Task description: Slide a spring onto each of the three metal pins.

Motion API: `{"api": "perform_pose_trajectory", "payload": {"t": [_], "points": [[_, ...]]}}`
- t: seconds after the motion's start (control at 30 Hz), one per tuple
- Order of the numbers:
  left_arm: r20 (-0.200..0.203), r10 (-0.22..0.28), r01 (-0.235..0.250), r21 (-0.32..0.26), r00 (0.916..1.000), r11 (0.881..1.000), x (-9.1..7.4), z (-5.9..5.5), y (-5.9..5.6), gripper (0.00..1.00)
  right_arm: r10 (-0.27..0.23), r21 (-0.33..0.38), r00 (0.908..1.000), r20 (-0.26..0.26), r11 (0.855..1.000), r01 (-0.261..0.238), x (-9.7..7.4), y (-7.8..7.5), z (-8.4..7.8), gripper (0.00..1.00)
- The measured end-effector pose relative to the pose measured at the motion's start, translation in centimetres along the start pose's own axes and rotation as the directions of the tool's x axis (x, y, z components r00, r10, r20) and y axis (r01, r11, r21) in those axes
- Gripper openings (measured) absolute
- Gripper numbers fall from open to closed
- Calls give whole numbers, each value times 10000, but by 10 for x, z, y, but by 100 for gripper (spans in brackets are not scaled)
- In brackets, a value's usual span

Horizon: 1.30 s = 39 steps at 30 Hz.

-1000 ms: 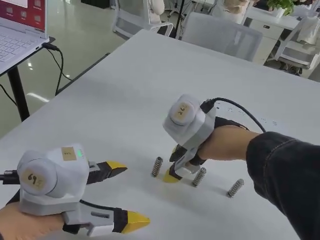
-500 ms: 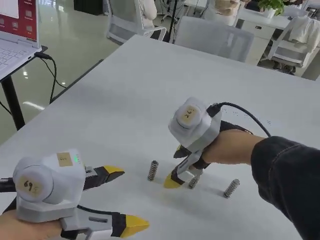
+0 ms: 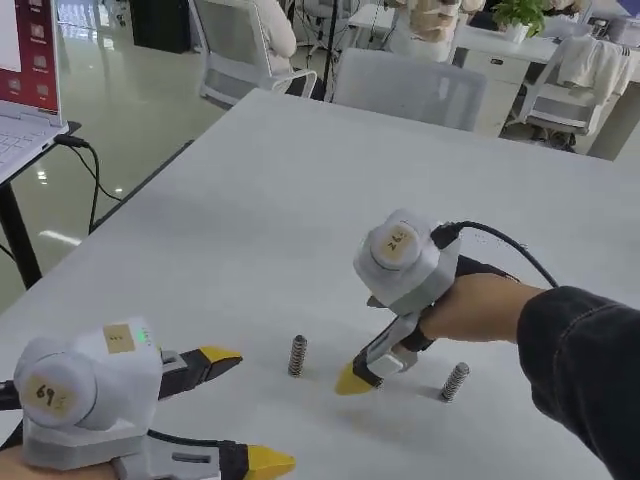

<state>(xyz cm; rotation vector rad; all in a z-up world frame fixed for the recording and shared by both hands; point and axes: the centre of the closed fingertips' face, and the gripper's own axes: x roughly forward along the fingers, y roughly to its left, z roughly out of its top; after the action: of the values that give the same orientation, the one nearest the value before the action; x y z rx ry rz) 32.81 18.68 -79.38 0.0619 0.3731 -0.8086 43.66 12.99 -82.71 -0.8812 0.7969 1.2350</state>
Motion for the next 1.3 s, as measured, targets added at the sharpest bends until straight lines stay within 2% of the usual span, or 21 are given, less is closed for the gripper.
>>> {"api": "perform_pose_trajectory", "payload": {"t": [0.23,0.4,0.67,1.0,1.3], "points": [[-64,26,-26,-3,10000,10000,-2,1,-1,68,-506,657,9968,624,9968,465,-12,-12,-1,84],[-87,55,-55,-60,9999,10000,-4,1,-1,68,-804,993,9929,879,9925,716,-21,-17,-6,87],[-129,39,-40,-93,9999,9999,-5,4,-1,68,-1313,1675,9817,1381,9800,1075,-36,-24,-11,90],[-118,39,-40,-27,9999,10000,-3,7,1,69,-1739,2299,9712,1628,9639,1341,-48,-27,-29,91],[-52,57,-56,150,10000,9999,0,10,1,69,-2376,2910,9501,2019,9409,1735,-67,-27,-45,92]]}}
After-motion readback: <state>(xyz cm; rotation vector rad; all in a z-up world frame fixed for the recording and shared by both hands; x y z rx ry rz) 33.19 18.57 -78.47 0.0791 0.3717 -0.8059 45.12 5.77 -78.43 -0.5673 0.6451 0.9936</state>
